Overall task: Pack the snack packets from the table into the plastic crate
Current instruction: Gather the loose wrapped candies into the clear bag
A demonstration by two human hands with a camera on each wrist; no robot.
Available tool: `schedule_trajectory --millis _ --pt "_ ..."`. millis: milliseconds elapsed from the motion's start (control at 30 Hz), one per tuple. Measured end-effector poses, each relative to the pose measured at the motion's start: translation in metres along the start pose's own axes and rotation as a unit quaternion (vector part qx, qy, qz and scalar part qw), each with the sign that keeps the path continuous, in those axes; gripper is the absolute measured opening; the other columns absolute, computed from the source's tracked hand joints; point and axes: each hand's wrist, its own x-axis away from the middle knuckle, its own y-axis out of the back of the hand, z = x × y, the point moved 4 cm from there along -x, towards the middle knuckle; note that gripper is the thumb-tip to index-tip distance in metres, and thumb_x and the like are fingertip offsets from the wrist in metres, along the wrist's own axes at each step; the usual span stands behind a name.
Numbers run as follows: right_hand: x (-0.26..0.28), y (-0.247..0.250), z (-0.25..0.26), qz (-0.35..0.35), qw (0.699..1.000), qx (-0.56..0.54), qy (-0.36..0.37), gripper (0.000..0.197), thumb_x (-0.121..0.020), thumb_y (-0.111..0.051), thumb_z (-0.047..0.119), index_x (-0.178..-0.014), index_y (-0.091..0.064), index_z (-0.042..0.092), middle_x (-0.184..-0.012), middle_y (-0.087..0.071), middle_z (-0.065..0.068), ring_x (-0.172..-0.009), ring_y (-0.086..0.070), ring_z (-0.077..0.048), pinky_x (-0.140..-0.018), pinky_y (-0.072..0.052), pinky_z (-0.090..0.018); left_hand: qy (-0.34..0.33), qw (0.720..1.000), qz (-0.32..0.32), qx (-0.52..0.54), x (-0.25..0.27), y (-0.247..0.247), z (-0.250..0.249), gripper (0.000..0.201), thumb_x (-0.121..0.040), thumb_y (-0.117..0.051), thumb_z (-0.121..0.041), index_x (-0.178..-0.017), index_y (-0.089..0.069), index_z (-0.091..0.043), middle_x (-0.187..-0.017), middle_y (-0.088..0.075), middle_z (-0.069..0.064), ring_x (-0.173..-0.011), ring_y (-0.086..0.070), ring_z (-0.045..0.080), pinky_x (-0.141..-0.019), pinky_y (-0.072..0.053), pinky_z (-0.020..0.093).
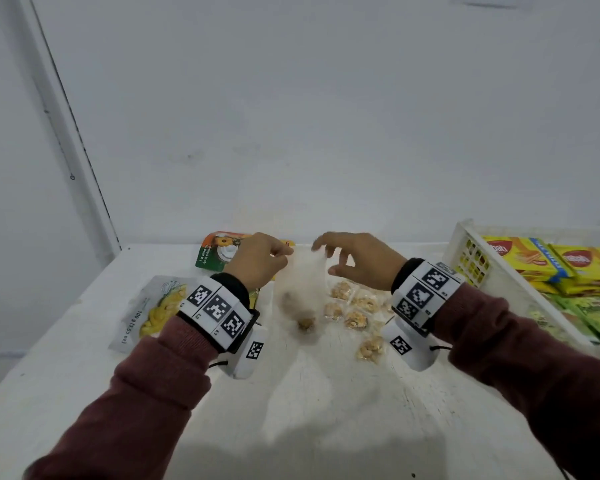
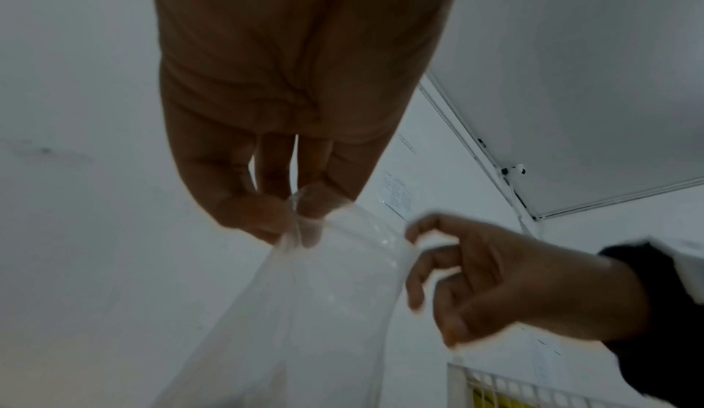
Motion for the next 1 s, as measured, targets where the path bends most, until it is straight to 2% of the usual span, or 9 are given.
schedule_trajectory --millis 100,233,333,433,533,600,700,833,1000 --pt "0.013 -0.003 -0.019 -0.015 0.994 -0.083 -0.069 0.044 -0.081 -0.063 0.002 -0.118 -0.045 0.016 -0.097 -0.055 0.000 -0.068 -0.053 -0.013 -0.067 -0.044 -0.021 0.006 1.000 0.005 0.008 0.002 -0.002 0.006 0.030 -0.089 -0.049 -0.004 -0.114 -0.065 -0.005 -0.120 -0.062 0.009 -0.095 -0.064 0.027 -0.060 -0.048 0.015" --pt "0.036 -0.060 -0.046 0.296 0.942 0.109 -0.113 0.051 -0.079 -0.071 0.015 -0.126 -0.052 0.014 -0.123 -0.051 -0.006 -0.098 -0.049 -0.014 -0.088 -0.041 -0.023 0.015 1.000 0.003 0.024 0.003 -0.001 0.008 0.031 -0.092 -0.045 -0.005 -0.117 -0.063 -0.005 -0.122 -0.058 0.008 -0.087 -0.056 0.017 -0.061 -0.052 0.021" --pt "0.041 -0.082 -0.056 0.351 0.907 0.214 -0.089 0.058 -0.072 -0.076 0.031 -0.125 -0.053 0.024 -0.122 -0.042 -0.001 -0.116 -0.038 -0.022 -0.095 -0.036 -0.033 0.026 0.999 0.001 0.027 0.003 0.000 0.008 0.031 -0.094 -0.044 -0.006 -0.119 -0.062 -0.006 -0.123 -0.058 0.008 -0.089 -0.057 0.019 -0.071 -0.055 0.031" --pt "0.039 -0.084 -0.053 0.332 0.908 0.250 -0.052 0.023 -0.071 -0.075 0.032 -0.086 -0.058 0.027 -0.102 -0.036 0.006 -0.107 -0.039 -0.019 -0.090 -0.035 -0.030 0.037 0.999 0.000 0.030 0.004 0.000 0.008 0.031 -0.095 -0.043 -0.008 -0.120 -0.061 -0.008 -0.122 -0.056 0.005 -0.089 -0.056 0.019 -0.066 -0.052 0.026" --pt "0.036 -0.083 -0.050 0.330 0.925 0.170 -0.087 0.033 -0.072 -0.071 0.021 -0.060 -0.041 0.028 -0.088 -0.043 0.006 -0.084 -0.045 -0.015 -0.074 -0.044 -0.022 0.053 0.997 -0.001 0.059 0.005 0.000 0.009 0.030 -0.095 -0.044 -0.008 -0.118 -0.062 -0.009 -0.114 -0.054 0.002 -0.091 -0.054 0.017 -0.057 -0.049 0.020" --pt "0.028 -0.076 -0.040 0.305 0.944 0.085 -0.086 0.037 -0.076 -0.060 0.005 -0.057 -0.032 0.022 -0.068 -0.041 0.003 -0.062 -0.039 -0.012 -0.054 -0.033 -0.016 0.057 0.995 -0.006 0.078 0.006 0.001 0.010 0.029 -0.094 -0.045 -0.008 -0.117 -0.062 -0.010 -0.111 -0.053 0.001 -0.090 -0.054 0.016 -0.055 -0.045 0.018" --pt "0.007 -0.073 -0.029 0.246 0.965 0.032 -0.085 0.025 -0.084 -0.046 -0.001 -0.070 -0.037 0.018 -0.069 -0.043 0.001 -0.060 -0.040 -0.015 -0.055 -0.032 -0.020 0.063 0.992 -0.023 0.108 0.006 0.003 0.010 0.028 -0.093 -0.045 -0.006 -0.115 -0.063 -0.008 -0.106 -0.055 0.004 -0.080 -0.053 0.015 -0.055 -0.047 0.021" --pt "-0.011 -0.094 -0.012 0.289 0.951 0.073 -0.081 0.040 -0.087 -0.056 0.015 -0.125 -0.044 0.014 -0.120 -0.051 -0.012 -0.109 -0.052 -0.027 -0.088 -0.042 -0.032 0.075 0.988 -0.045 0.131 0.007 0.007 0.012 0.027 -0.093 -0.047 -0.007 -0.114 -0.064 -0.007 -0.096 -0.055 0.003 -0.074 -0.052 0.015 -0.055 -0.049 0.025" --pt "-0.022 -0.111 -0.004 0.313 0.936 0.155 -0.048 0.054 -0.074 -0.075 0.031 -0.120 -0.054 0.015 -0.126 -0.052 -0.008 -0.115 -0.051 -0.028 -0.088 -0.044 -0.036 0.091 0.988 -0.023 0.124 0.012 0.005 0.013 0.032 -0.094 -0.043 -0.005 -0.122 -0.059 -0.005 -0.108 -0.058 0.019 -0.060 -0.047 0.011 -0.042 -0.040 0.015"
